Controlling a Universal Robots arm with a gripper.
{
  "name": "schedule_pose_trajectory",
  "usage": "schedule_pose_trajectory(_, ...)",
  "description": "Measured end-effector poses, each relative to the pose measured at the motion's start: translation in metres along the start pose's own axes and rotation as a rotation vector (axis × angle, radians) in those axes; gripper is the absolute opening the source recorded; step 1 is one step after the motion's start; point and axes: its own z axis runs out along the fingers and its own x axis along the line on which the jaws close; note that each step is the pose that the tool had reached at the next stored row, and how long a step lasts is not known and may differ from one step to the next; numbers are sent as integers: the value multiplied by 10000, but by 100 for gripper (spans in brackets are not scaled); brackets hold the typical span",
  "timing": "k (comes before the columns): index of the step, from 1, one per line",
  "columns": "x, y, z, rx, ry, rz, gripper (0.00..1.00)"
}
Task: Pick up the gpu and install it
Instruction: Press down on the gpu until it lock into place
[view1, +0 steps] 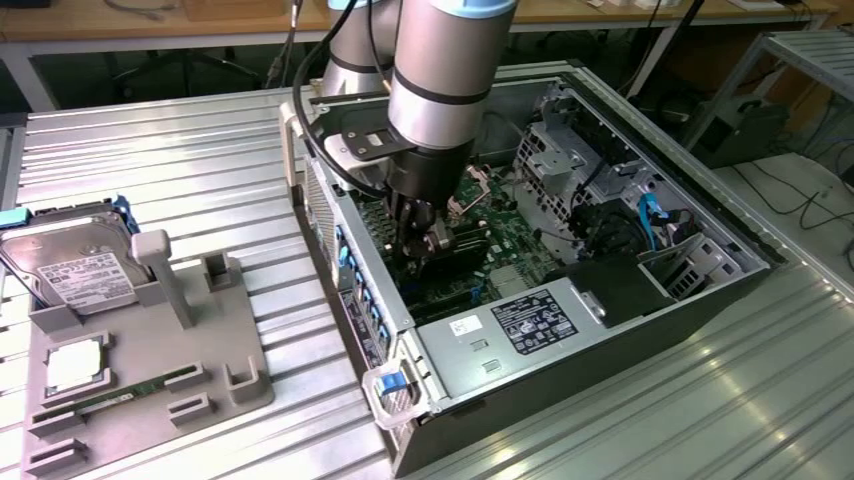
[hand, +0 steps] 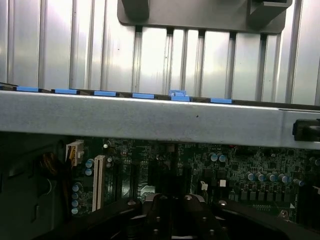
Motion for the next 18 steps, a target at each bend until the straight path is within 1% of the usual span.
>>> schedule_pose_trajectory(5,-33,-2,8,-2,2,0,11)
schedule_pose_trajectory(12,-40,-3,31,-1,2,0,11)
schedule_pose_trajectory(14,-39,-3,80,-11,15,1,11)
schedule_pose_trajectory(16,-36,-2,77,-14,19,1,11)
schedule_pose_trajectory(18,-39,-4,85,-4,4,1,11)
